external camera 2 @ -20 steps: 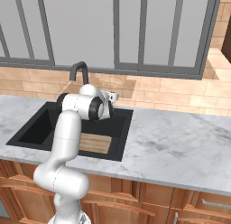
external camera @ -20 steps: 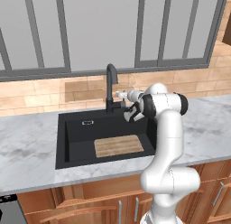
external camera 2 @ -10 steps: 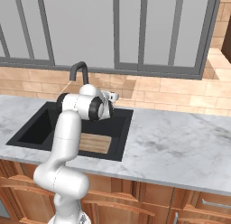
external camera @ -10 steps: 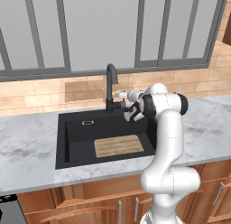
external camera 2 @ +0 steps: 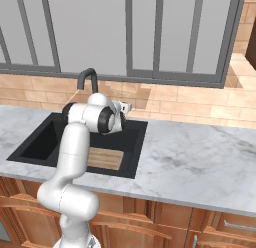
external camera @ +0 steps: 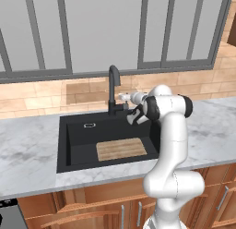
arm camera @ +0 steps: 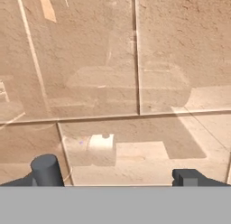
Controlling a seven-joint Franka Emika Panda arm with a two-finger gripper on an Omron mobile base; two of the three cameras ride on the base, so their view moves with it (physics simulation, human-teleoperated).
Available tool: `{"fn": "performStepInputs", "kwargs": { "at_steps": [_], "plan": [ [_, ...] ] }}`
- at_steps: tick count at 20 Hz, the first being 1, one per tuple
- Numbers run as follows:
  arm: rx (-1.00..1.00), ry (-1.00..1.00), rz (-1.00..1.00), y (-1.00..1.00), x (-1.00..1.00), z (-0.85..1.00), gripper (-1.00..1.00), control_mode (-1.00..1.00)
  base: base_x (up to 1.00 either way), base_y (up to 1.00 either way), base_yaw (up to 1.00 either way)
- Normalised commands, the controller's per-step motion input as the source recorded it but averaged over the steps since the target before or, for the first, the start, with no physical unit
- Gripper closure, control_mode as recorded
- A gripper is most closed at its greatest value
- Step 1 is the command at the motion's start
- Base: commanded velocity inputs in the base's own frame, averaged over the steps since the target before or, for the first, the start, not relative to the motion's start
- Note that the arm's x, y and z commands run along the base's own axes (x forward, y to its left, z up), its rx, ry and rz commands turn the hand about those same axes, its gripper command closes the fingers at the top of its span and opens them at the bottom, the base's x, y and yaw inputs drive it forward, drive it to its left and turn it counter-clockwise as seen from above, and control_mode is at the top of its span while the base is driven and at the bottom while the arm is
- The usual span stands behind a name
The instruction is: Turn on the sink faucet with hot water and rinse the cutting board for ten seconds, then turn off the faucet. Push the cutting board to reach the water if necessary.
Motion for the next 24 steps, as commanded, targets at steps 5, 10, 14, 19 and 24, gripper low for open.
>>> {"fn": "performStepInputs", "kwargs": {
  "at_steps": [5, 10, 14, 19, 24],
  "plan": [
    [0.00, 0.00, 0.00, -0.29, -0.24, 0.00, -1.00, -1.00, 0.00, 0.00, 0.00],
    [0.00, 0.00, 0.00, -0.26, -0.20, 0.00, -1.00, -1.00, 0.00, 0.00, 0.00],
    [0.00, 0.00, 0.00, -0.28, -0.18, 0.00, -1.00, -1.00, 0.00, 0.00, 0.00],
    [0.00, 0.00, 0.00, -0.33, -0.10, 0.00, -1.00, -1.00, 0.00, 0.00, 0.00],
    [0.00, 0.00, 0.00, -0.44, -0.01, 0.00, -1.00, -1.00, 0.00, 0.00, 0.00]
  ]
}}
